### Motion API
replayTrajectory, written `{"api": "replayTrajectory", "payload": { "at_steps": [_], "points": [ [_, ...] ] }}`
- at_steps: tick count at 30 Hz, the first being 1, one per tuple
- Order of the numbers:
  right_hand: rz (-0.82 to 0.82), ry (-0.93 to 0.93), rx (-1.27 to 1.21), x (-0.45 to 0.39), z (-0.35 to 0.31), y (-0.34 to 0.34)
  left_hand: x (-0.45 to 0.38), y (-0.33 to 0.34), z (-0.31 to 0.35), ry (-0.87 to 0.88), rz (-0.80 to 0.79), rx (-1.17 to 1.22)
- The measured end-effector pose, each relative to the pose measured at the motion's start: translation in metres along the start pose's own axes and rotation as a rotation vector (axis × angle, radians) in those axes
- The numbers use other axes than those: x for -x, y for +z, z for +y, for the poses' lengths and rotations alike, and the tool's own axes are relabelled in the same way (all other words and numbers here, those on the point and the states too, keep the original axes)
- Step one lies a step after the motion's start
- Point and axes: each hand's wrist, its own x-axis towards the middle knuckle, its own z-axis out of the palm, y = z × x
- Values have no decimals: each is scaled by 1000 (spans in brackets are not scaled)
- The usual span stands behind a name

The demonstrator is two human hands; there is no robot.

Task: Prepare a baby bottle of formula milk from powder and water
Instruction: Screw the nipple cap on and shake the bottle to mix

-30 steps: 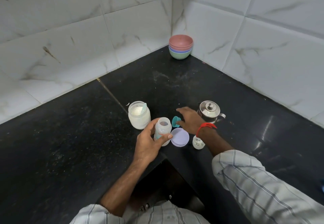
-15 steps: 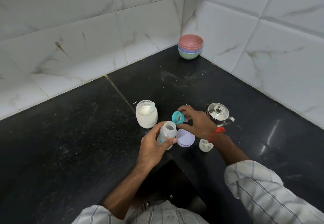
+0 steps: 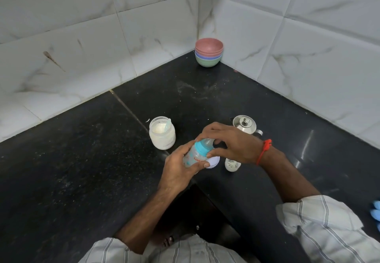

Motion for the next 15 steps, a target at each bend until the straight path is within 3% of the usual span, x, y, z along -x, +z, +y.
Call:
{"api": "replayTrajectory", "payload": {
  "at_steps": [4,7,11,13,15],
  "points": [
    [-10,27,-34,3,-6,-1,7,-1,3,16,-2,10],
    [76,84,-34,5,-14,-1,9,0,7,44,5,6],
    [330,367,192,7,-28,9,8,4,16,95,11,-17],
    [345,499,337,10,-33,11,7,6,25,117,20,-15],
    [388,540,212,12,-38,10,3,6,30,121,27,39]
  ]
}}
